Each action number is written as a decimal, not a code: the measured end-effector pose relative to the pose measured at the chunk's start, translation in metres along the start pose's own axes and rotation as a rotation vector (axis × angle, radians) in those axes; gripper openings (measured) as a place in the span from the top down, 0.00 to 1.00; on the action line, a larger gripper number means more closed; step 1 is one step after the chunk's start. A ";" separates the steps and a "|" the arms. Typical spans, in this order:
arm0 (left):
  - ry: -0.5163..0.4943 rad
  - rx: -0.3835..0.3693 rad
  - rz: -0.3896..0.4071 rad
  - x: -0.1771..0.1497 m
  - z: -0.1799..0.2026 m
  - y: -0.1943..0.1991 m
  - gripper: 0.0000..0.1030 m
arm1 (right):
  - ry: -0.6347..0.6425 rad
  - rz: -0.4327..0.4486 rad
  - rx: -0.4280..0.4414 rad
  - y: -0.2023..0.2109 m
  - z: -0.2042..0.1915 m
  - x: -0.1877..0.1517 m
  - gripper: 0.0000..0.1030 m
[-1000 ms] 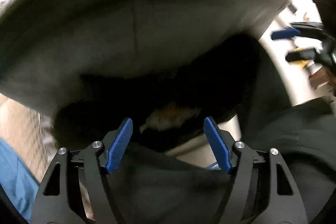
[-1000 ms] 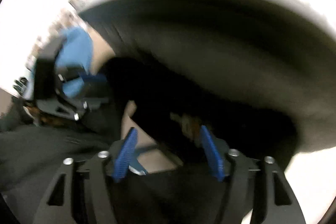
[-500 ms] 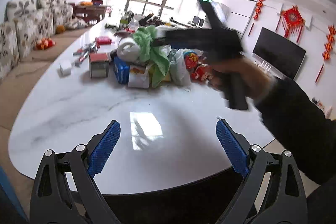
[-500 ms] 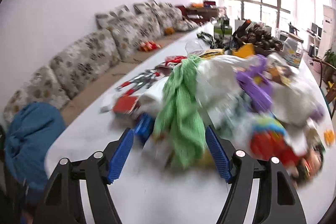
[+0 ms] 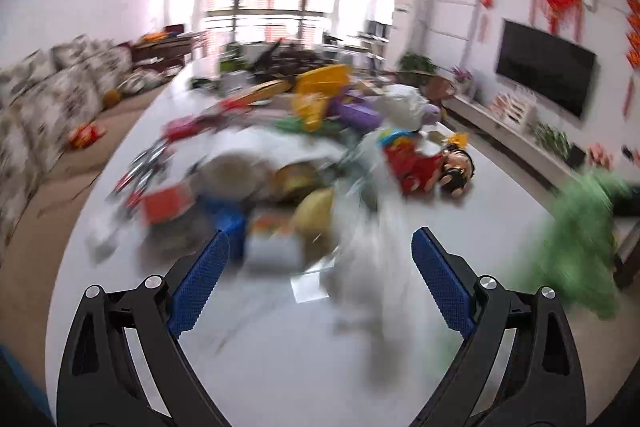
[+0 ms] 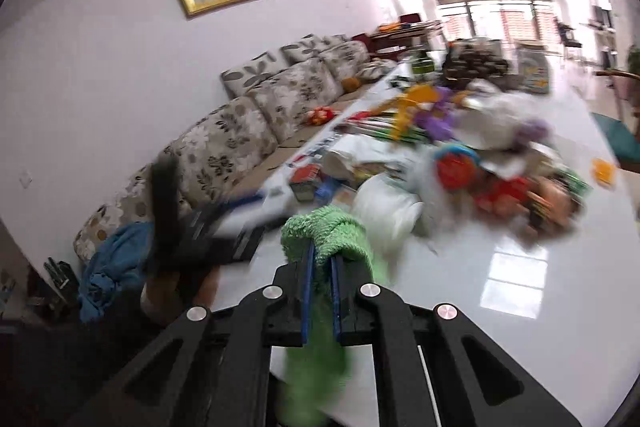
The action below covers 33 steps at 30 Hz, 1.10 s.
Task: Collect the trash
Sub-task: 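Grasp the green towel with the right tool while the left tool grasps a white tissue, then lower the green towel and tissue into the quilted bin and open both tools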
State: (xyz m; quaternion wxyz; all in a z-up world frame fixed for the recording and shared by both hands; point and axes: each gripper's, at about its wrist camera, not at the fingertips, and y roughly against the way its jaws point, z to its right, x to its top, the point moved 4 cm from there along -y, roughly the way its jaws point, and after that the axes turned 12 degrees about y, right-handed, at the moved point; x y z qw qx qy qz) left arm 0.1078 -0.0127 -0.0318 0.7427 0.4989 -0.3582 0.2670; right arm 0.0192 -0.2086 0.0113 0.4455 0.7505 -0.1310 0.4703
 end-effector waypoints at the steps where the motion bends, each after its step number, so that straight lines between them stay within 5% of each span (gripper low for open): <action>1: -0.018 0.006 -0.014 0.005 0.008 -0.013 0.13 | 0.002 -0.008 -0.027 0.008 0.006 -0.011 0.93; 4: -0.061 -0.007 -0.066 0.001 0.025 -0.038 0.13 | -0.024 -0.021 -0.073 0.017 0.028 -0.028 0.93; 9: -0.069 -0.091 -0.118 -0.030 0.040 -0.026 0.13 | -0.066 0.001 -0.066 0.021 0.049 -0.047 0.93; 13: -0.281 0.063 -0.122 -0.052 0.077 -0.039 0.13 | -0.060 0.043 -0.050 0.026 0.052 -0.045 0.93; 16: -0.365 0.260 -0.263 -0.065 0.087 -0.098 0.15 | -0.070 0.066 -0.045 0.030 0.052 -0.044 0.93; 18: -0.255 0.191 -0.316 -0.063 0.081 -0.113 0.75 | -0.082 0.075 -0.044 0.033 0.052 -0.044 0.93; 19: -0.193 0.175 -0.344 -0.058 0.077 -0.111 0.77 | -0.095 0.079 -0.050 0.036 0.053 -0.044 0.93; 22: -0.093 0.112 -0.207 -0.029 0.079 -0.049 0.80 | -0.115 0.104 -0.043 0.049 0.050 -0.038 0.93; 27: -0.051 0.095 0.128 0.008 0.094 0.125 0.80 | -0.063 0.171 -0.018 0.068 0.016 -0.018 0.93; 33: -0.005 0.113 0.146 -0.060 0.088 0.223 0.79 | 0.047 0.186 0.084 0.095 -0.064 -0.022 0.92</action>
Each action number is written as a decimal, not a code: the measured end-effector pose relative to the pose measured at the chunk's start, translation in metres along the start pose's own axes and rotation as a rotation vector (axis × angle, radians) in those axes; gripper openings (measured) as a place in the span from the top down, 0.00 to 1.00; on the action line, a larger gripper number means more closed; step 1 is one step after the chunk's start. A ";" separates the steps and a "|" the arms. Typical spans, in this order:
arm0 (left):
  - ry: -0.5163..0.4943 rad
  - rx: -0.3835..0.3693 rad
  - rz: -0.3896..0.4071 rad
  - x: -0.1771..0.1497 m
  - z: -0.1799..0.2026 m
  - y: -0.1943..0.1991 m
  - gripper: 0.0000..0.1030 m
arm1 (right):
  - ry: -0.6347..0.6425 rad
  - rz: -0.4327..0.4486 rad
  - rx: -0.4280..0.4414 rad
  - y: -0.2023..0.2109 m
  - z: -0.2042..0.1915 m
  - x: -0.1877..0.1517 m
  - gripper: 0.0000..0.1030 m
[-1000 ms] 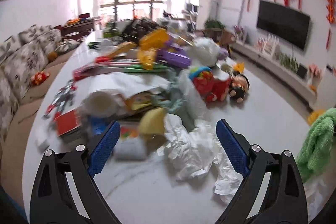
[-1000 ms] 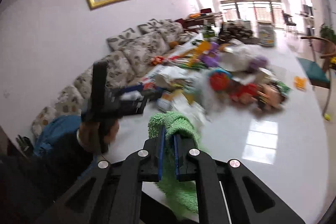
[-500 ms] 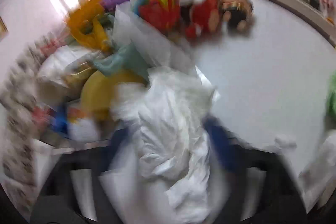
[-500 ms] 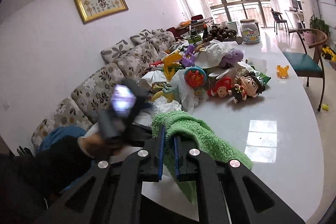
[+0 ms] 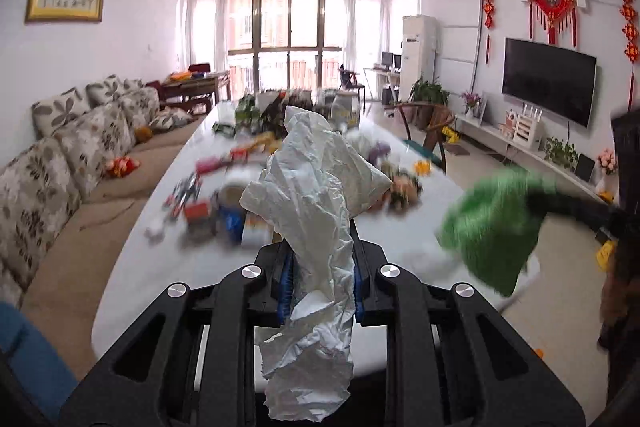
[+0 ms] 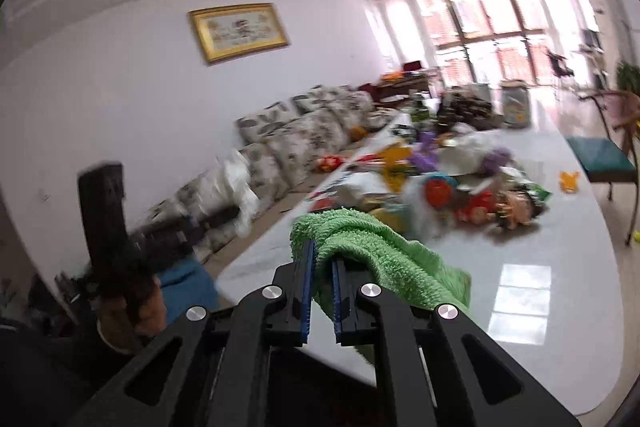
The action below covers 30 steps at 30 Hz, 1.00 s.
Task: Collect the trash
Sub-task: 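Lower the green towel and tissue into the quilted bin and open both tools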
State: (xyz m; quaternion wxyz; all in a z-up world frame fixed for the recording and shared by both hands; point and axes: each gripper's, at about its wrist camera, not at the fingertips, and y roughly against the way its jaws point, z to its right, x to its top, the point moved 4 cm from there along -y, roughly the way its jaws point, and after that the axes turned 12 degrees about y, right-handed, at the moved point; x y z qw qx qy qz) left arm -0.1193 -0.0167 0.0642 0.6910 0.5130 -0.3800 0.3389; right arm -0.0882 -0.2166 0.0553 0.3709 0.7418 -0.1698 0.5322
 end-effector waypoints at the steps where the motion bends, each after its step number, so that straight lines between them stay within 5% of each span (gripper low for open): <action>1: -0.011 0.018 -0.021 -0.020 -0.002 0.007 0.79 | 0.007 -0.012 0.019 0.002 -0.012 -0.004 0.92; 4: -0.018 0.046 -0.103 -0.073 -0.006 0.007 0.79 | 0.024 -0.081 0.056 0.001 -0.044 -0.027 0.92; 9: 0.032 0.077 -0.369 -0.167 -0.026 -0.032 0.79 | -0.010 -0.256 0.089 -0.025 -0.077 -0.103 0.92; 19: 0.041 0.161 -0.810 -0.293 -0.044 -0.148 0.75 | -0.062 -0.650 -0.035 -0.142 -0.045 -0.268 0.92; 21: 0.021 0.164 -0.866 -0.302 -0.043 -0.155 0.56 | -0.115 -0.723 -0.024 -0.160 -0.033 -0.295 0.91; 24: 0.024 0.192 -0.917 -0.308 -0.048 -0.162 0.24 | -0.167 -0.799 -0.031 -0.169 -0.020 -0.316 0.75; 25: 0.028 0.201 -0.922 -0.307 -0.050 -0.163 0.23 | -0.174 -0.797 -0.026 -0.169 -0.019 -0.316 0.59; 27: 0.024 0.214 -0.935 -0.304 -0.053 -0.165 0.19 | -0.143 -0.783 -0.042 -0.165 -0.019 -0.308 0.47; 30: 0.010 0.207 -0.954 -0.298 -0.051 -0.165 0.16 | -0.105 -0.758 -0.042 -0.158 -0.021 -0.295 0.45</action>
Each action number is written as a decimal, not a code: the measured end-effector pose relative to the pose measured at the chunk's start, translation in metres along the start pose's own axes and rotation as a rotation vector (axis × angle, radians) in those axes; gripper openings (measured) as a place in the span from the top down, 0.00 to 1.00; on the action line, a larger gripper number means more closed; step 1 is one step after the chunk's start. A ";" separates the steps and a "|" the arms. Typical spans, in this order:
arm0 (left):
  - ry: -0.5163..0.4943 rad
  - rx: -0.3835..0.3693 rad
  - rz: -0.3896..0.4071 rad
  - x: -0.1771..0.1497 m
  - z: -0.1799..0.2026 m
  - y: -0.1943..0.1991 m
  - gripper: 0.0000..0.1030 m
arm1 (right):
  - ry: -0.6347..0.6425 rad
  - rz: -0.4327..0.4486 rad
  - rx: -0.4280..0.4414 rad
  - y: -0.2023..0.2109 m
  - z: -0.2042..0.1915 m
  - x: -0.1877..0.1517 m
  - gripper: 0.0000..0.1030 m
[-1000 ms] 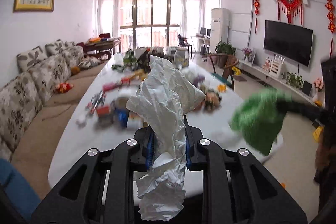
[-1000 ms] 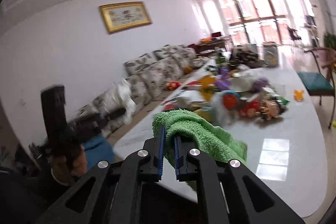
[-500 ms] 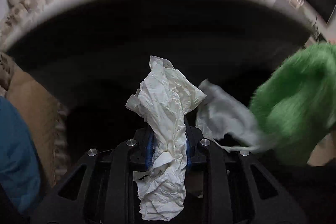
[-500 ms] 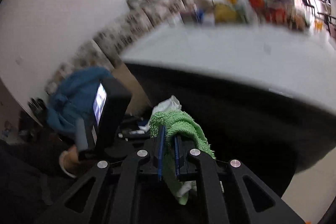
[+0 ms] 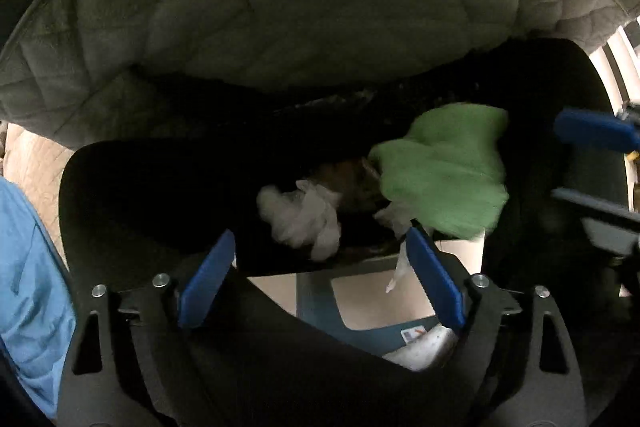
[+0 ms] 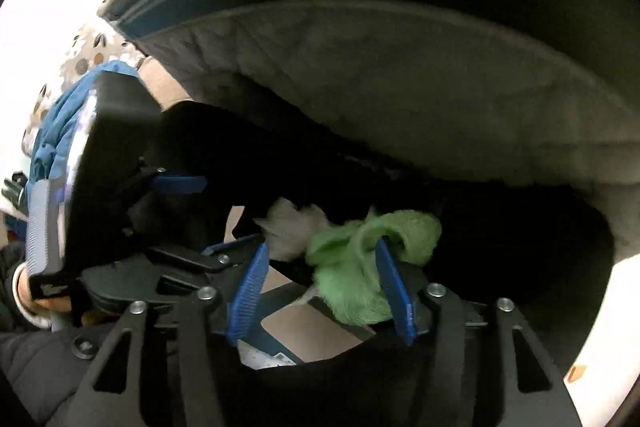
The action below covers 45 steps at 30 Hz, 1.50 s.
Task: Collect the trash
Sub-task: 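Lower the green towel and tissue into the quilted bin and open both tools, then grasp the white plastic bag with the right tool while the left tool grasps the green dinosaur and sponge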
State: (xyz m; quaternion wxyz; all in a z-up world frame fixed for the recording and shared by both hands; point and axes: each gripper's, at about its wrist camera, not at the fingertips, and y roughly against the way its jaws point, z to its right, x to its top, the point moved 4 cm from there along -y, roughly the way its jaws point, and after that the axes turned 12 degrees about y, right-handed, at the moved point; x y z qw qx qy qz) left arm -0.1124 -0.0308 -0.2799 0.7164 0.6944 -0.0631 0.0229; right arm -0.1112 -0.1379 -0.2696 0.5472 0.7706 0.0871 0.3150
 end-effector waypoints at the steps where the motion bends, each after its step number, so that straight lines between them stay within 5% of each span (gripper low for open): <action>1: -0.010 0.003 -0.003 0.001 0.000 0.003 0.16 | 0.005 0.007 -0.003 0.004 0.001 0.001 0.45; 10: -0.017 0.007 0.036 -0.015 -0.005 0.043 0.16 | 0.032 0.074 -0.013 0.056 0.003 0.015 0.45; 14: -0.003 -0.087 0.126 -0.009 -0.023 0.095 0.16 | 0.106 0.207 -0.019 0.125 0.004 0.055 0.45; 17: -0.005 -0.167 0.294 -0.004 -0.020 0.152 0.16 | 0.158 0.324 -0.084 0.167 0.030 0.124 0.38; 22: 0.118 -0.260 0.538 0.052 -0.042 0.213 0.15 | 0.069 0.413 -0.234 0.157 0.107 0.252 0.36; 26: 0.229 -0.253 0.569 0.100 -0.059 0.214 0.15 | -0.074 0.358 -0.295 0.107 0.170 0.338 0.36; 29: 0.304 -0.316 0.519 0.117 -0.069 0.191 0.15 | -0.089 0.327 -0.284 0.080 0.185 0.363 0.41; 31: 0.323 -0.347 0.479 0.125 -0.067 0.178 0.15 | -0.096 0.347 -0.181 0.076 0.183 0.364 0.91; 32: 0.322 -0.344 0.468 0.128 -0.065 0.174 0.15 | -0.102 0.333 -0.189 0.080 0.181 0.360 0.99; 39: 0.172 -0.316 0.541 0.138 -0.041 0.191 0.15 | -0.053 0.470 -0.067 0.155 0.144 0.268 1.00; 45: -0.018 -0.213 0.647 0.223 0.024 0.197 0.15 | -0.078 0.528 -0.049 0.201 0.125 0.183 1.00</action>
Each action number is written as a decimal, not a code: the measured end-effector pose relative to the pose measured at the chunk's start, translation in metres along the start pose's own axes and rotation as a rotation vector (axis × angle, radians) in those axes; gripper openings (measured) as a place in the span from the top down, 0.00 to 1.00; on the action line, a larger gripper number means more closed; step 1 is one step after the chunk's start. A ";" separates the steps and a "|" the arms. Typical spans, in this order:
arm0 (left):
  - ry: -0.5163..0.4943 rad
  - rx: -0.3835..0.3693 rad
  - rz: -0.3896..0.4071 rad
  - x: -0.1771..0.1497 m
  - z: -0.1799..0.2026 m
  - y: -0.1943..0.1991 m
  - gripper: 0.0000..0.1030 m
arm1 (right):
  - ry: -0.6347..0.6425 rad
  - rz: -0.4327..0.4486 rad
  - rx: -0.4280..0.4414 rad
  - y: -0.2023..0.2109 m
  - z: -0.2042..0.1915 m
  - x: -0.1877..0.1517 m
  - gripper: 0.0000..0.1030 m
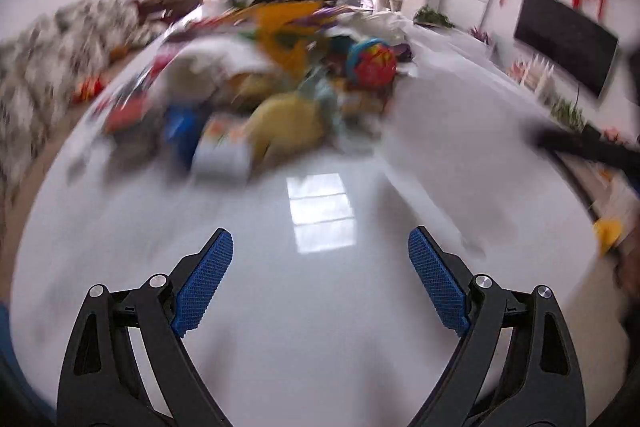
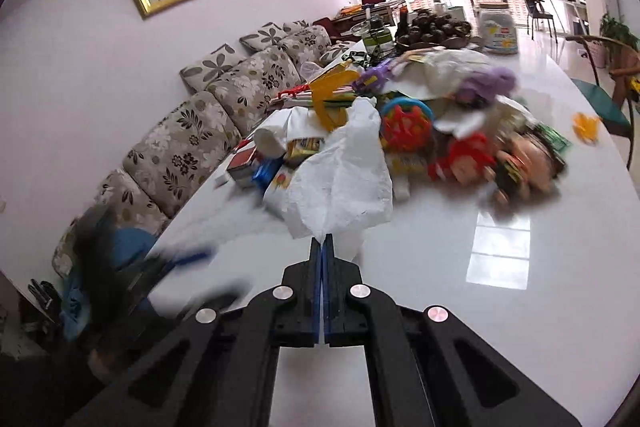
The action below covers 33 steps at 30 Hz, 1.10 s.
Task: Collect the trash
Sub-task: 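Grasp the white plastic bag with the right tool while the left tool grasps the green dinosaur and sponge, then lower the white bag, dinosaur and sponge into the quilted bin and open both tools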
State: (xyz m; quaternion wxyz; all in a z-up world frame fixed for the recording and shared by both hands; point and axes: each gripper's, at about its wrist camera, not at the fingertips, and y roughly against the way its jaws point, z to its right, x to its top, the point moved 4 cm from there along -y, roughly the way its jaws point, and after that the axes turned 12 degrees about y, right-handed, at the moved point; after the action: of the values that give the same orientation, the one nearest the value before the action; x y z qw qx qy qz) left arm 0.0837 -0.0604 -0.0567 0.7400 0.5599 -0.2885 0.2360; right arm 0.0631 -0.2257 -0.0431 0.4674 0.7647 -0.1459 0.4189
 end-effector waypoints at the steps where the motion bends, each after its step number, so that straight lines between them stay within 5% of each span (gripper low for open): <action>1: -0.033 0.018 0.002 0.016 0.012 -0.018 0.15 | -0.009 0.008 -0.003 0.010 0.004 -0.004 1.00; 5: -0.068 0.083 -0.017 0.059 0.038 -0.073 0.15 | -0.069 0.037 -0.030 0.047 0.019 -0.033 1.00; 10: -0.042 0.248 -0.069 0.089 0.039 -0.136 0.16 | -0.126 0.046 -0.061 0.060 0.040 -0.051 1.00; 13: -0.059 0.339 -0.007 0.090 0.032 -0.154 0.22 | -0.140 0.048 -0.065 0.061 0.046 -0.058 1.00; 15: -0.111 0.380 0.025 0.087 0.034 -0.149 0.56 | -0.146 0.054 -0.052 0.062 0.044 -0.059 1.00; 17: -0.121 0.321 0.055 0.085 0.032 -0.128 0.75 | -0.141 0.061 -0.039 0.061 0.038 -0.059 1.00; 24: -0.044 0.045 0.265 0.065 0.019 0.040 0.77 | -0.055 0.083 -0.008 0.067 -0.005 -0.044 1.00; 28: -0.102 0.023 0.311 0.026 0.025 0.106 0.77 | 0.003 0.101 0.028 0.077 -0.041 -0.038 1.00; 33: -0.086 0.049 0.213 -0.053 0.018 0.138 0.77 | 0.069 0.087 0.075 0.092 -0.088 -0.050 1.00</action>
State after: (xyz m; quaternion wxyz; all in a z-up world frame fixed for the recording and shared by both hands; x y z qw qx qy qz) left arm -0.0505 -0.0427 0.0060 0.6838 0.5534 -0.3720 0.2963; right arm -0.0680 -0.2082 -0.0085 0.4244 0.7597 -0.1469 0.4703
